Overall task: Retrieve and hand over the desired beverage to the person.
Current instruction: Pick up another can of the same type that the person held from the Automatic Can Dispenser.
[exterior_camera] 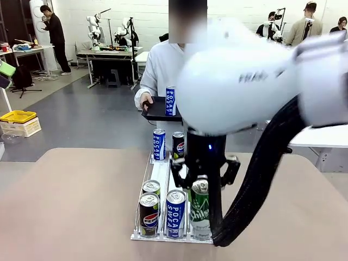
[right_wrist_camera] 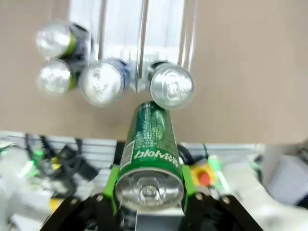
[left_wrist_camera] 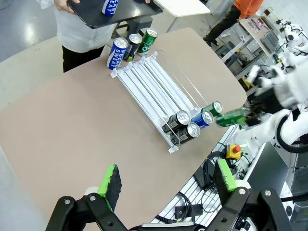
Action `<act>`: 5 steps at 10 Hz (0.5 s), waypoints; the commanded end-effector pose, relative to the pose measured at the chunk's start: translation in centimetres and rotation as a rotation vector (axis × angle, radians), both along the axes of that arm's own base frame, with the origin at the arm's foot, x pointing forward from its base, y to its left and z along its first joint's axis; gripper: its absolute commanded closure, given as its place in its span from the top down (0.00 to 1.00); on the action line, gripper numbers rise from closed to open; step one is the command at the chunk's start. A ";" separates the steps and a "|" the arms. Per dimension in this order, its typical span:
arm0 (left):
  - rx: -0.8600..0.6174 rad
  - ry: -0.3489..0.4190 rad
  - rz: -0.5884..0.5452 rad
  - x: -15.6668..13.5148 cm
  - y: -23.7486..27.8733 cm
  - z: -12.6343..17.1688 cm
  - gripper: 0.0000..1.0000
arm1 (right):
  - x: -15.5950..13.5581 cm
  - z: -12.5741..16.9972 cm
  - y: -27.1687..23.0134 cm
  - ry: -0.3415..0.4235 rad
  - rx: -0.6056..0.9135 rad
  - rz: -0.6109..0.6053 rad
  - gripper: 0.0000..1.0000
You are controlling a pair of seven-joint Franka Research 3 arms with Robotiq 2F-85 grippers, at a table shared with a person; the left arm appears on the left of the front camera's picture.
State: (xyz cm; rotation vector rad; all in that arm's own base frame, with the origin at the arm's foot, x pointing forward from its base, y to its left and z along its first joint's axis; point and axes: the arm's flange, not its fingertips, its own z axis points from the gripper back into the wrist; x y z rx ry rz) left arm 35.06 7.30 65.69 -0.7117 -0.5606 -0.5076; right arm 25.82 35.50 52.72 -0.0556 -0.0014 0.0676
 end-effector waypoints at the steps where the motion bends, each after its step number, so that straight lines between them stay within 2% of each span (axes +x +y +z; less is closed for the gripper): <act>1: -0.016 -0.020 -0.006 0.1 0.1 0.1 1.00 | -0.7 8.2 1.8 -0.038 -0.064 -0.083 0.02; 3: -0.016 -0.020 -0.006 0.1 0.1 0.1 1.00 | -0.1 15.0 1.8 -0.092 -0.030 -0.150 0.02; 5: -0.016 -0.020 -0.006 0.1 0.1 0.1 1.00 | 3.5 19.2 -0.4 -0.089 0.058 -0.158 0.02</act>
